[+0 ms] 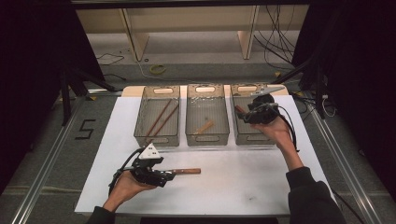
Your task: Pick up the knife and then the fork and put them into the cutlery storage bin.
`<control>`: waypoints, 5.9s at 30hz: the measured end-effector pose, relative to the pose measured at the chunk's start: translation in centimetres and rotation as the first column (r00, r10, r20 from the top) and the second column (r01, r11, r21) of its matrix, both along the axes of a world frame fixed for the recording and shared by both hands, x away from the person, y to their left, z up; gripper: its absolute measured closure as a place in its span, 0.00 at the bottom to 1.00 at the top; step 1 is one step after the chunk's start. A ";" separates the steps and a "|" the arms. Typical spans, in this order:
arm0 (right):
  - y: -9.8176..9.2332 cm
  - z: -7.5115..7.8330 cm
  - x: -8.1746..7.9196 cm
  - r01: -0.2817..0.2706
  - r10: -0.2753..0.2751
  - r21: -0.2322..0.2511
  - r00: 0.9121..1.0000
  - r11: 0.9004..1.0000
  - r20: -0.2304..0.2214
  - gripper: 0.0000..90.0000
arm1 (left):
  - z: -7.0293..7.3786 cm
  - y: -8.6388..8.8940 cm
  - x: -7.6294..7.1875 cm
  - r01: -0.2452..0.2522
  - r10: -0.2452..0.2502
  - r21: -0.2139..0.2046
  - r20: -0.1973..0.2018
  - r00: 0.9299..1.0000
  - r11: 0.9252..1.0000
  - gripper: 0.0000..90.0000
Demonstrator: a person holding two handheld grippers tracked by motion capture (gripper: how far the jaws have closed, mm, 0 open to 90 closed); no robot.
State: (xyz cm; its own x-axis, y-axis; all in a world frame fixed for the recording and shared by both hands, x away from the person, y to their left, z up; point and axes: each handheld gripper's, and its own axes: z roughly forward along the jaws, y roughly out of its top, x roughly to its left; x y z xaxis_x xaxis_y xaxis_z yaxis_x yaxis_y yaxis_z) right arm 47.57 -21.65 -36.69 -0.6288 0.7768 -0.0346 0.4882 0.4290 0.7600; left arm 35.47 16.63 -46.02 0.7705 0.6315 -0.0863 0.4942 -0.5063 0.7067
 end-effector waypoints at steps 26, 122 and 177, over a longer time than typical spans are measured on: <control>0.2 -2.7 -10.0 -0.192 0.192 0.043 0.981 0.980 0.010 0.41 | 0.0 -3.2 3.2 0.175 -0.137 0.280 -0.150 0.979 0.944 0.38; 7.9 -6.8 -14.2 -0.593 0.584 -0.066 0.803 0.802 -0.118 0.44 | 2.9 -9.8 -2.6 0.477 -0.474 0.335 -0.096 0.875 0.813 0.86; 6.9 -5.9 -14.4 -0.628 0.620 -0.146 0.778 0.765 -0.100 0.84 | 4.9 -9.0 -2.1 0.356 -0.382 0.230 0.075 0.921 0.905 0.49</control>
